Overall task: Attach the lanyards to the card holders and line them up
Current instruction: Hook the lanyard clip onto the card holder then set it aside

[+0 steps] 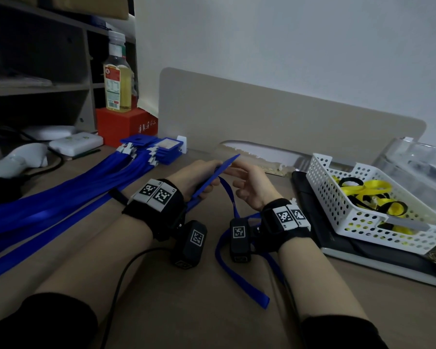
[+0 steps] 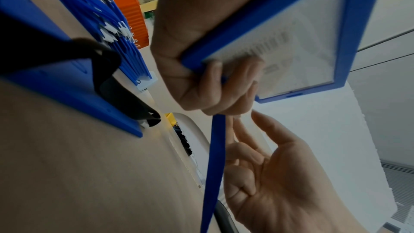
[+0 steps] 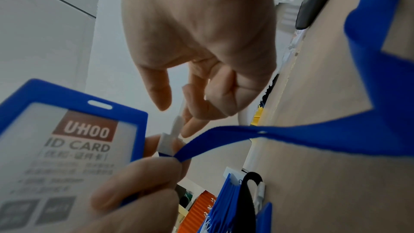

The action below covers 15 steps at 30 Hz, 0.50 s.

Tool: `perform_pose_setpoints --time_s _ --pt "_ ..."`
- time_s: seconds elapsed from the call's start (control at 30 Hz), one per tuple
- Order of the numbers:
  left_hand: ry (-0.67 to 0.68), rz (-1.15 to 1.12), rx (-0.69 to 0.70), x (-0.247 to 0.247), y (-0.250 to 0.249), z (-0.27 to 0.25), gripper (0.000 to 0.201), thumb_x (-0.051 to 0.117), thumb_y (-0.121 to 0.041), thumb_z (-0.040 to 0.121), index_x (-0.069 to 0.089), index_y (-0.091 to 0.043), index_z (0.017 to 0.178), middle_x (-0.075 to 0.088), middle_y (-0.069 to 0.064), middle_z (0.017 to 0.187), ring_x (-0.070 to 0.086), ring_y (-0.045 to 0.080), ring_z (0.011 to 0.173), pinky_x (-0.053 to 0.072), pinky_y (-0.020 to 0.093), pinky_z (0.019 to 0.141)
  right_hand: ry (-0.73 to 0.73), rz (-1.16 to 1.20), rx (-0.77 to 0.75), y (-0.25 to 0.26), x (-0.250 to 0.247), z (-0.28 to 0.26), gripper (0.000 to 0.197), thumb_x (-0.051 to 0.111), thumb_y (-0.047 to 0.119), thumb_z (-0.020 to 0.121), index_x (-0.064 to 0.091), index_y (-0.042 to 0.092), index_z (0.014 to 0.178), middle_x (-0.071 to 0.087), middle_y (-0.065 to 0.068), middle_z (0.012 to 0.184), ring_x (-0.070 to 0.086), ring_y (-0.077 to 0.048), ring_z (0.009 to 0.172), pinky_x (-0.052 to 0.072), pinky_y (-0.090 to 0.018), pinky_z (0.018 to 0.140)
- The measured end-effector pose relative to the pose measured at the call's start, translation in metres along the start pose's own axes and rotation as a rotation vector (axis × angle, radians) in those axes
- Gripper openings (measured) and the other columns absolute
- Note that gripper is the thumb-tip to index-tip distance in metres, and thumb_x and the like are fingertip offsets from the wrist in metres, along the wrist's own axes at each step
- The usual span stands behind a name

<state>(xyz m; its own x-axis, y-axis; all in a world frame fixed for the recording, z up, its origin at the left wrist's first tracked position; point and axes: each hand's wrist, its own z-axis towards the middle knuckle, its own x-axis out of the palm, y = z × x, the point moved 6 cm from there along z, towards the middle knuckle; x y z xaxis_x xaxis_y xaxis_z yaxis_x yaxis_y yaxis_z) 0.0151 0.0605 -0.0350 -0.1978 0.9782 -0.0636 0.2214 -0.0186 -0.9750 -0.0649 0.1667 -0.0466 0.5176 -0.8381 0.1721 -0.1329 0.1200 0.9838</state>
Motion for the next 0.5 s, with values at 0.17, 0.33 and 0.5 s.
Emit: perform_pose_setpoints --time_s 0.17,0.33,0.5 --pt "0.018 -0.001 -0.02 0.0018 -0.0003 -0.0018 0.027 0.042 -0.035 0.099 0.051 -0.016 0.082 0.038 -0.006 0.047 0.029 0.008 0.034 0.022 0.016 0.032 0.032 -0.089 -0.047 0.0011 0.0026 -0.0023 0.02 0.06 0.012 0.091 0.066 0.006 0.108 0.07 -0.009 0.1 0.033 -0.005 0.047 0.023 -0.016 0.036" --pt "0.047 -0.056 -0.053 0.0022 0.0 -0.0018 0.034 0.036 -0.036 0.1 0.044 -0.02 0.072 0.036 -0.007 0.045 0.029 0.007 0.03 0.021 0.015 0.031 0.058 -0.036 -0.085 0.0038 0.0055 -0.0028 0.017 0.058 0.006 0.091 0.066 0.009 0.105 0.068 -0.005 0.092 0.034 -0.005 0.048 0.023 -0.016 0.036" --pt "0.068 -0.121 -0.049 0.002 0.0009 -0.0006 0.035 0.035 -0.036 0.1 0.041 -0.02 0.069 0.035 -0.007 0.044 0.029 0.007 0.029 0.022 0.014 0.03 0.035 -0.008 -0.088 0.0033 0.0062 -0.002 0.014 0.059 0.004 0.089 0.066 0.008 0.101 0.068 -0.004 0.09 0.036 -0.005 0.046 0.023 -0.016 0.035"
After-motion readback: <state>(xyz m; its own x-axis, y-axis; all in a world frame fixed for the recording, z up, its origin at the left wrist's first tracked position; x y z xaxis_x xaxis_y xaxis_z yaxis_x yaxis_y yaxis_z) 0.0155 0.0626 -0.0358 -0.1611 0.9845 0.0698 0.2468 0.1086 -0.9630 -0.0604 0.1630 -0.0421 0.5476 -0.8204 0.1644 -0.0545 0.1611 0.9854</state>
